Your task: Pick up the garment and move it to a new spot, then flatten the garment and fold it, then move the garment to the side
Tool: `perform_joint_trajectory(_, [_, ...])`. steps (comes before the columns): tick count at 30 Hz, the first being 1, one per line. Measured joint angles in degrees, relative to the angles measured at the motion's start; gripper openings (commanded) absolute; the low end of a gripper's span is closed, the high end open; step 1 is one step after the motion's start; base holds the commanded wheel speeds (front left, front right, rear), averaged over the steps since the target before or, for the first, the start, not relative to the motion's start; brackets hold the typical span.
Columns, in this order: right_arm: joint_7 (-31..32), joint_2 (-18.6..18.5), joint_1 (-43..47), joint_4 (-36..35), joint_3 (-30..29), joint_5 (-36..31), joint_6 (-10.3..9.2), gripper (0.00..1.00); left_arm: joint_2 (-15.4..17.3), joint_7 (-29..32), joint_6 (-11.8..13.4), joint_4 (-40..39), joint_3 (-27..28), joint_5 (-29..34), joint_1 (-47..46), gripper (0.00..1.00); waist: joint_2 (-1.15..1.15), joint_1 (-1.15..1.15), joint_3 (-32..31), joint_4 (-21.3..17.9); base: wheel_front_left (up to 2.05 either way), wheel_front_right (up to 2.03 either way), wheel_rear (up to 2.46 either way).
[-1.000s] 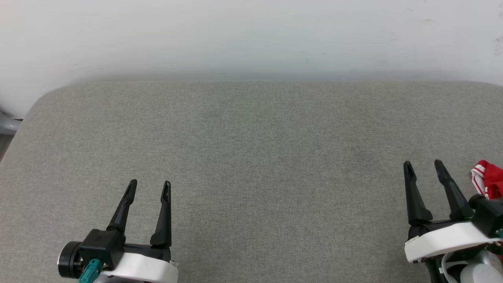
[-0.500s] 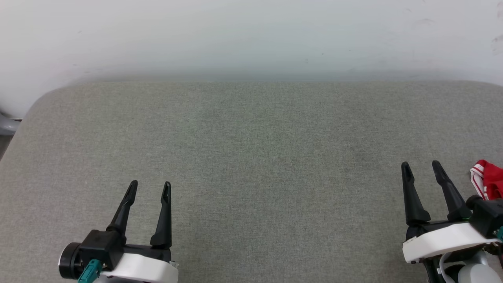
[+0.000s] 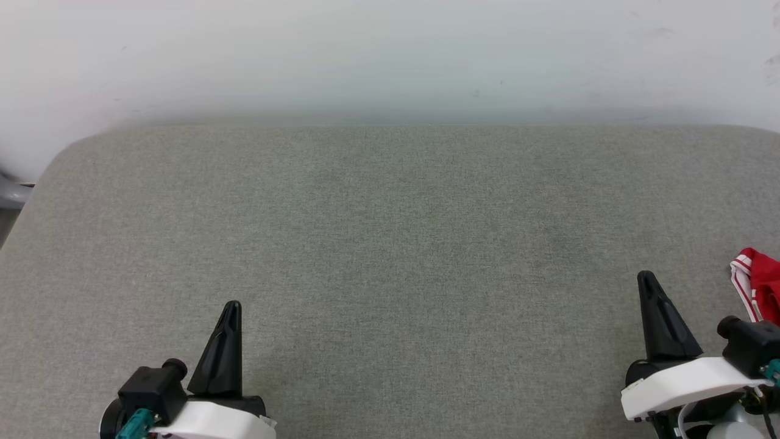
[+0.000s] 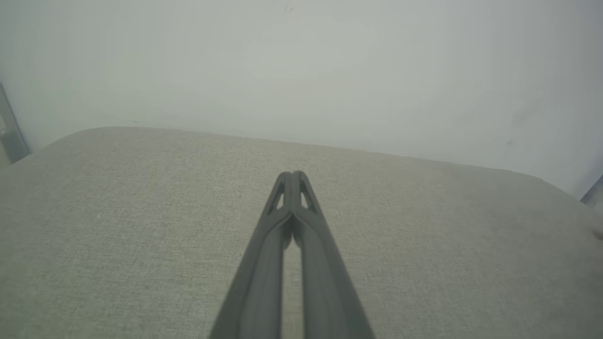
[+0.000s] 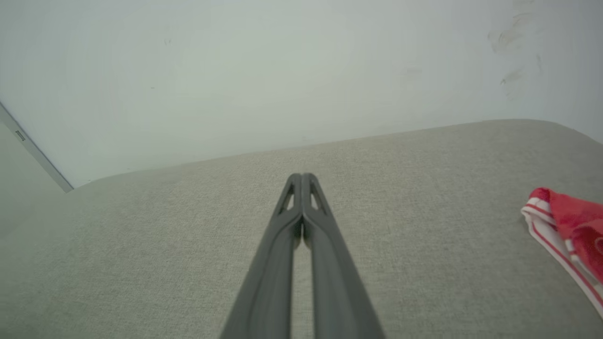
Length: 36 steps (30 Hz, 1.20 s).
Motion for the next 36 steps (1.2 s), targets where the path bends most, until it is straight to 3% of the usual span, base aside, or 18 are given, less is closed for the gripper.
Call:
perform_joint_trajectory(16, [3.36, 0.34, -0.2, 1.69, -0.67, 16.95, 0.0, 0.0, 0.46, 3.86, -0.01, 2.94, 0.33, -18.85, -1.4, 0.0, 0.0, 0.0, -0.49, -0.19, 0.0, 0.0, 0.0])
perform_joint_trajectory(36, [6.37, 0.63, -0.91, 3.39, -1.51, 32.9, 0.0, 0.0, 0.98, 7.5, -0.13, 5.26, 0.96, -36.37, -3.42, 0.0, 0.0, 0.0, -1.04, -0.41, 0.0, 0.0, 0.0])
